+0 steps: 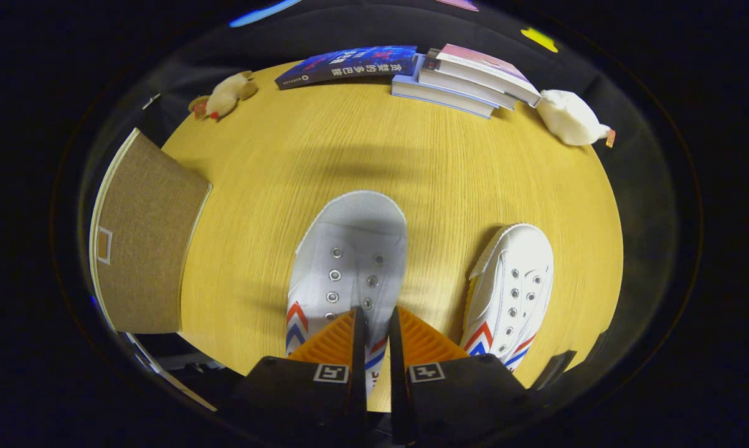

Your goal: Open the storage box then place both shoes into the box .Put the left shoe in first, then the right shoe, with the right side of both shoes facing outward in a uniform manner.

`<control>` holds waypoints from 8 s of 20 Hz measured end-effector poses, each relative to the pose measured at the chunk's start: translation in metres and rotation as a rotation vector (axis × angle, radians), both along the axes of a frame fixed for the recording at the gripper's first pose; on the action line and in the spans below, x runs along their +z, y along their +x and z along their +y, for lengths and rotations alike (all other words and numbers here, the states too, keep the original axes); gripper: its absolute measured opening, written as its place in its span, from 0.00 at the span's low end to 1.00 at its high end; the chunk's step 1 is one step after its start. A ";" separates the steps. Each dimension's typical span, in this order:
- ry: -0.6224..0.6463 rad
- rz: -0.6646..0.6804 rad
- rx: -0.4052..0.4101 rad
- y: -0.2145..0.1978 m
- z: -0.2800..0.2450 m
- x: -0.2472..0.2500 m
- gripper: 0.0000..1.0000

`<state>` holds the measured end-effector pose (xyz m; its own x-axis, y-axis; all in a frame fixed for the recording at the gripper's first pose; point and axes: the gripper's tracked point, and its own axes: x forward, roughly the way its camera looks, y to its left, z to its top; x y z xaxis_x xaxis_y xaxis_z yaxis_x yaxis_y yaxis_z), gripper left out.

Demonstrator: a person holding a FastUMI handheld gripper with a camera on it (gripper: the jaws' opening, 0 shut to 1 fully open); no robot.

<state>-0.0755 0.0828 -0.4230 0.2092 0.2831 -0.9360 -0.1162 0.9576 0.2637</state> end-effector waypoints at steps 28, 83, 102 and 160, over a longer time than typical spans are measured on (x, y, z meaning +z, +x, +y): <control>0.427 -0.286 -0.086 0.046 0.083 0.273 0.08; 0.107 0.032 -0.384 -0.004 -0.147 0.052 0.86; 0.240 0.234 -0.404 -0.018 -0.133 -0.029 0.15; 0.489 -0.099 -0.044 0.033 0.219 0.249 0.99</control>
